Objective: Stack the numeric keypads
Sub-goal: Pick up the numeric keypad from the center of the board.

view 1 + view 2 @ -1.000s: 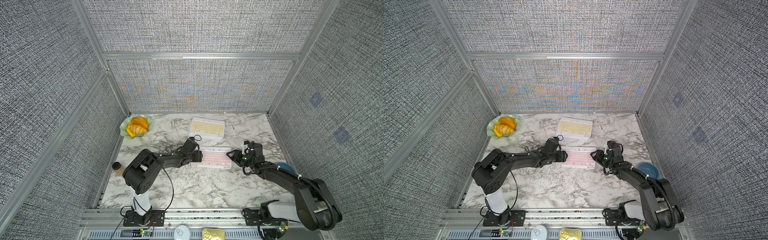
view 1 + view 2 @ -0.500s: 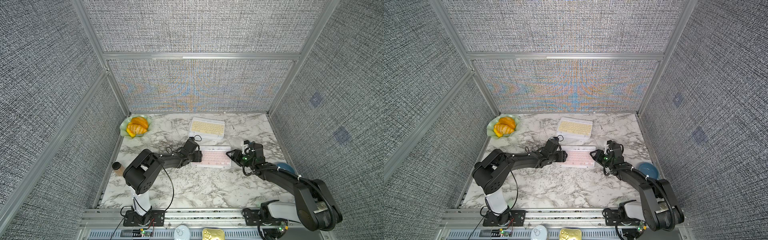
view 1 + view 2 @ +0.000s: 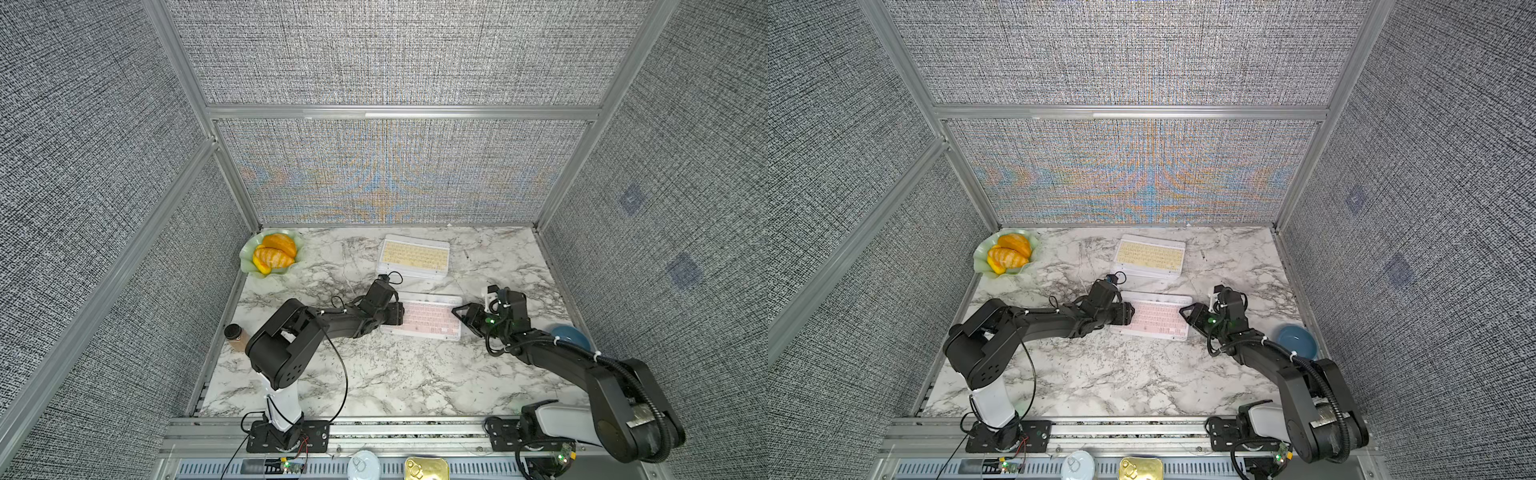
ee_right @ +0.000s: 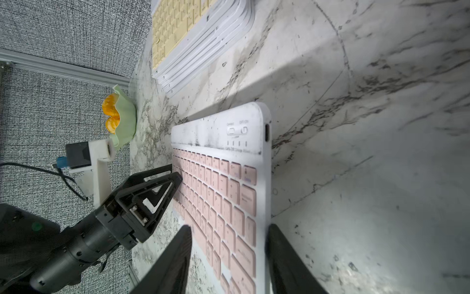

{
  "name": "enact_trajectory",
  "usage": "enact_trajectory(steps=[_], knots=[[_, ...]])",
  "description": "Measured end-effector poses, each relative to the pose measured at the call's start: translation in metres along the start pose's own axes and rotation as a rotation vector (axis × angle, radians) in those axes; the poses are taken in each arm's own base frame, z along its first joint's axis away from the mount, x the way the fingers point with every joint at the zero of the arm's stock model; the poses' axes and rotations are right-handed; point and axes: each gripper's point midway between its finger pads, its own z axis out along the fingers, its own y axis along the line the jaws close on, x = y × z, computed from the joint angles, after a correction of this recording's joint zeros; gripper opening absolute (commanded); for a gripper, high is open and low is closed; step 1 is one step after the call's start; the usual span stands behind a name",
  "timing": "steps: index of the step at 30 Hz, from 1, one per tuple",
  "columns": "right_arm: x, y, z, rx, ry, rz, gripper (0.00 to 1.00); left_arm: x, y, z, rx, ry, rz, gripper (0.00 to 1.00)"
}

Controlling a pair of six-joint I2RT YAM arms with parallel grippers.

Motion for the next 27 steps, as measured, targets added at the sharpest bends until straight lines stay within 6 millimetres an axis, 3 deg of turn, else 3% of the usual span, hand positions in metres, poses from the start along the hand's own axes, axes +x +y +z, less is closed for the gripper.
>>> enact_trajectory(steps=[18,27], knots=[[0.0,0.025,-0.007,-0.144,-0.022,-0.033,0.5,-0.006,0.006,0.005,-0.031,-0.044,0.026,0.7],[0.005,0.025,-0.012,-0.106,0.01,-0.072,0.5,-0.007,0.004,0.007,-0.017,-0.064,0.037,0.7]])
